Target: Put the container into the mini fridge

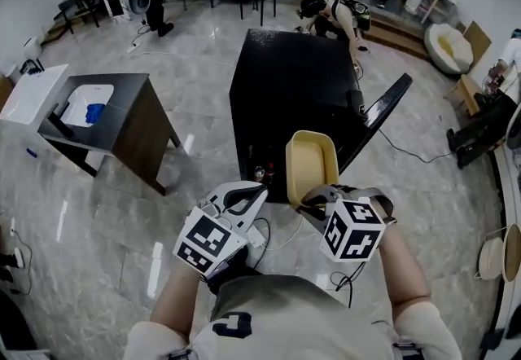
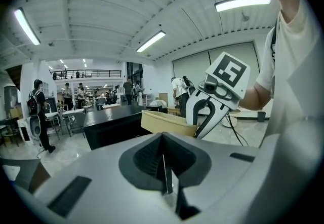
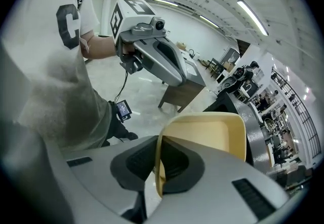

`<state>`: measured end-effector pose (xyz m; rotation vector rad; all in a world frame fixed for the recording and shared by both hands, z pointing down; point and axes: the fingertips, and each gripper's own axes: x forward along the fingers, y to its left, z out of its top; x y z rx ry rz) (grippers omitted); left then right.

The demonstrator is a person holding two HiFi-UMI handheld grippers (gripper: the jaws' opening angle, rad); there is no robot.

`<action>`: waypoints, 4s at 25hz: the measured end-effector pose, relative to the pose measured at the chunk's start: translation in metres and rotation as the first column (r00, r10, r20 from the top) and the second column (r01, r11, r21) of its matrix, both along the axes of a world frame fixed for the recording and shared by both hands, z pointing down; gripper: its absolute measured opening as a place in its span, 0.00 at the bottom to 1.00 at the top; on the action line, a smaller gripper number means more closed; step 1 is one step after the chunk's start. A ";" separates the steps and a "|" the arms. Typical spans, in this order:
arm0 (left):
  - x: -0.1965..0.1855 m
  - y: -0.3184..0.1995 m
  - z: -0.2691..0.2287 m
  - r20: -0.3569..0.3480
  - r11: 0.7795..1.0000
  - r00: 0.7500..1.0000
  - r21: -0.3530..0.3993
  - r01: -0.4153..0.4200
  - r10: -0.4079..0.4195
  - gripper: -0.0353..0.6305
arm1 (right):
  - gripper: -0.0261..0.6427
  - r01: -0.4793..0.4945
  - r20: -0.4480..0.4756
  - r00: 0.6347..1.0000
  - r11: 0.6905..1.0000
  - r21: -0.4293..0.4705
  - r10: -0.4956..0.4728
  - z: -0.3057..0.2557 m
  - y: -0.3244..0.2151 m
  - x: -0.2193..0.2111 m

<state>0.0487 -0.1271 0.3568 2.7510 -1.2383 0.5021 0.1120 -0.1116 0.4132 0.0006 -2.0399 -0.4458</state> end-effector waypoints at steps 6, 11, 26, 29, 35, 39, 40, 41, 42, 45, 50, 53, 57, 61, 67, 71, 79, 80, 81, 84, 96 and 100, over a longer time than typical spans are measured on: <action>-0.043 -0.028 0.012 -0.022 0.999 0.999 -0.011 -0.039 0.039 0.14 | 0.08 -0.048 -0.041 0.998 0.999 0.015 0.049 0.011 -0.036 -0.044; -0.071 -0.050 0.019 -0.050 0.996 0.995 -0.031 -0.088 0.086 0.14 | 0.08 -0.099 -0.071 0.993 0.995 0.012 0.099 0.016 -0.064 -0.072; -0.102 -0.091 0.033 -0.103 0.973 0.971 -0.068 -0.222 0.214 0.14 | 0.09 -0.141 -0.193 0.973 0.988 -0.065 0.127 0.057 -0.113 -0.120; -0.105 -0.086 0.043 -0.085 0.974 0.975 -0.071 -0.213 0.207 0.14 | 0.09 -0.102 -0.223 0.972 0.991 -0.087 0.081 0.072 -0.101 -0.118; -0.104 -0.097 0.049 -0.087 0.984 0.985 -0.086 -0.157 0.149 0.14 | 0.08 -0.060 -0.237 0.971 0.996 -0.060 0.044 0.079 -0.116 -0.103; -0.092 -0.097 0.061 -0.090 0.983 0.990 -0.135 -0.122 0.111 0.14 | 0.08 -0.031 -0.244 0.970 0.998 -0.059 0.015 0.091 -0.134 -0.095; -0.088 -0.097 0.062 -0.085 0.983 0.990 -0.136 -0.120 0.109 0.14 | 0.08 -0.024 -0.252 0.968 0.999 -0.045 0.012 0.095 -0.141 -0.094; -0.085 -0.097 0.062 -0.081 0.984 0.991 -0.135 -0.118 0.108 0.14 | 0.08 -0.016 -0.261 0.965 1.000 -0.026 0.009 0.100 -0.148 -0.093; -0.082 -0.097 0.062 -0.077 0.984 0.991 -0.134 -0.116 0.107 0.14 | 0.08 -0.007 -0.269 0.963 1.000 -0.007 0.005 0.104 -0.154 -0.093; -0.077 -0.094 0.063 -0.070 0.984 0.992 -0.139 -0.112 0.103 0.14 | 0.08 0.014 -0.287 0.958 0.999 0.043 -0.001 0.118 -0.174 -0.096; -0.084 -0.093 0.068 -0.070 0.986 0.995 -0.147 -0.079 0.069 0.14 | 0.08 0.022 -0.298 0.954 0.996 0.083 0.004 0.137 -0.202 -0.106; -0.092 -0.095 0.067 -0.071 0.988 0.996 -0.141 -0.055 0.045 0.14 | 0.09 0.025 -0.295 0.955 0.992 0.120 0.011 0.141 -0.217 -0.113; -0.105 -0.096 0.069 -0.074 0.989 0.997 -0.145 -0.019 0.009 0.14 | 0.09 0.024 -0.275 0.961 0.987 0.157 0.020 0.142 -0.233 -0.123; -0.112 -0.097 0.074 -0.085 0.987 0.996 -0.161 -0.007 -0.007 0.14 | 0.09 0.003 -0.243 0.969 0.982 0.190 0.044 0.144 -0.246 -0.133; -0.113 -0.101 0.078 -0.091 0.985 0.996 -0.174 0.001 -0.017 0.14 | 0.09 -0.015 -0.207 0.976 0.968 0.251 0.069 0.151 -0.264 -0.138; -0.114 -0.105 0.078 -0.092 0.984 0.995 -0.176 0.008 -0.024 0.14 | 0.09 -0.017 -0.175 0.981 0.947 0.321 0.077 0.149 -0.275 -0.144; -0.121 -0.113 0.078 -0.095 0.983 0.994 -0.181 0.035 -0.053 0.14 | 0.09 -0.057 -0.110 0.988 0.916 0.398 0.110 0.147 -0.303 -0.149; -0.121 -0.114 0.079 -0.096 0.982 0.994 -0.182 0.038 -0.056 0.14 | 0.09 -0.062 -0.102 0.988 0.912 0.405 0.112 0.146 -0.306 -0.150; -0.121 -0.114 0.079 -0.097 0.982 0.994 -0.184 0.039 -0.058 0.14 | 0.09 -0.066 -0.094 0.989 0.908 0.413 0.114 0.146 -0.308 -0.150; -0.121 -0.114 0.079 -0.104 0.981 0.993 -0.190 0.029 -0.049 0.14 | 0.09 -0.075 -0.065 0.991 0.893 0.444 0.116 0.144 -0.316 -0.153; -0.129 -0.117 0.080 -0.103 0.978 0.992 -0.201 0.053 -0.075 0.14 | 0.22 -0.117 0.026 0.992 0.828 0.549 0.123 0.135 -0.341 -0.157; -0.128 -0.115 0.078 -0.098 0.978 0.992 -0.199 0.058 -0.079 0.14 | 0.24 -0.139 0.048 0.990 0.818 0.558 0.135 0.136 -0.345 -0.153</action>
